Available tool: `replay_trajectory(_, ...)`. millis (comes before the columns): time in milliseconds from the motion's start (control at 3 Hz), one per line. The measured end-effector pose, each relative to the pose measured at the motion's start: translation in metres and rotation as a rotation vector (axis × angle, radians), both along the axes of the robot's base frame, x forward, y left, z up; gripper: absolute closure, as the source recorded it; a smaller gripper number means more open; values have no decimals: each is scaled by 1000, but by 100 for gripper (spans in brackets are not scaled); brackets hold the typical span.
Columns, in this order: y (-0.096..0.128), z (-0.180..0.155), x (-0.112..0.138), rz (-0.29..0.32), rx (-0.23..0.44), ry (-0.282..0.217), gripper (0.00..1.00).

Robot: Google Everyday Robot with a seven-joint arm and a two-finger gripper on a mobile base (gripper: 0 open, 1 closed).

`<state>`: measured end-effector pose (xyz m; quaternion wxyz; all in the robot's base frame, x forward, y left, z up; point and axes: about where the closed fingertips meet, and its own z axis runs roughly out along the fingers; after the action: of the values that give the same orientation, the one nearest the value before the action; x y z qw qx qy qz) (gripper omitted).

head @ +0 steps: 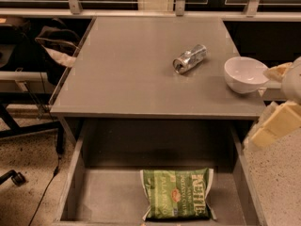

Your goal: Pick green jalapeno chip bag from top drawer and place on counter

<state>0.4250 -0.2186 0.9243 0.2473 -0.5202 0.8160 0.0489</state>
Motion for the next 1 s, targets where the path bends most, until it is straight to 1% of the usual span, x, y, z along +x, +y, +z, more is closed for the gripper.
replay_trajectory(333,-3,-16,-6,-85,15,-25,0)
replay_trajectory(667,-6,-42,-6,-137,20,-11,0)
replay_trajectory(1000,-4,-57,-6,-127,18,35,0)
